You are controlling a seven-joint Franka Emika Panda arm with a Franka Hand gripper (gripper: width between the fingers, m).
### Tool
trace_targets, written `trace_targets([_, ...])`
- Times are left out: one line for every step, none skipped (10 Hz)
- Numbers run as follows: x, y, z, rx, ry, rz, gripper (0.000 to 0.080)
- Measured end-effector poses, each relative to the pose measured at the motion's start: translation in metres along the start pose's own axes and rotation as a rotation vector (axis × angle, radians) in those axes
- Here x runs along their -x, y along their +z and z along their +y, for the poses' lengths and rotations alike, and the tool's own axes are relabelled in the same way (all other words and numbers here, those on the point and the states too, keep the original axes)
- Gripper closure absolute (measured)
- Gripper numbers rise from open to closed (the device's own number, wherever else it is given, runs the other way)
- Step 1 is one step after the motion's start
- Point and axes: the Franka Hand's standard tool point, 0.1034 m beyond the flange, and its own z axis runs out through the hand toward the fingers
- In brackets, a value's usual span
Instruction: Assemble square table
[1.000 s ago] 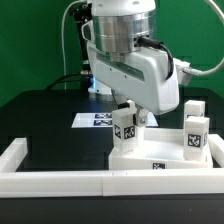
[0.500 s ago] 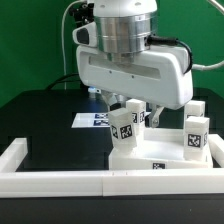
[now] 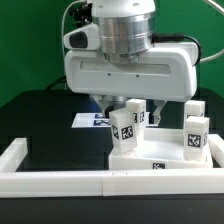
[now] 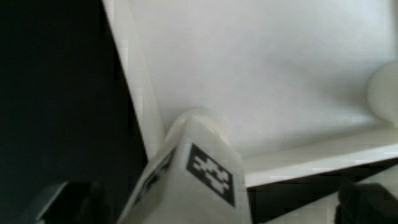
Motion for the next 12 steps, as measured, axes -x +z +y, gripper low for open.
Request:
trace_targets([-0.001,0.000,0.002,-0.001,-0.103,0.002,0.0151])
trace_targets([-0.003,0.000,0.008,-0.002,-0.194,0.012,0.0151])
trace_targets([-0.003,0.001,0.011,-0.001,-0.241,0.018,0.0151])
trace_targets([-0.002,0.002,0.013,0.001,-0.332,0.026,0.0151])
trace_targets([-0.002,0.003,0.012,0.003,-0.380,0.034,0.0151])
trace_targets([-0.001,0.004,0.011,0.005,-0.461,0.033,0.0151])
trace_targets([-0.001,0.003,0.011,0.007,-0.521,0.033,0.0151])
trace_targets([-0.001,0.003,0.012,0.010,-0.604,0.034,0.0151])
trace_targets([-0.003,0.002,0.013,0.012,-0.667,0.043,0.0151])
trace_targets([-0.006,0.002,0.016,0.014,-0.705,0.050,0.0151])
trace_targets([-0.007,0.001,0.019,0.020,-0.782,0.049,0.0151])
trace_targets([-0.007,0.001,0.020,0.031,-0.817,0.045,0.0151])
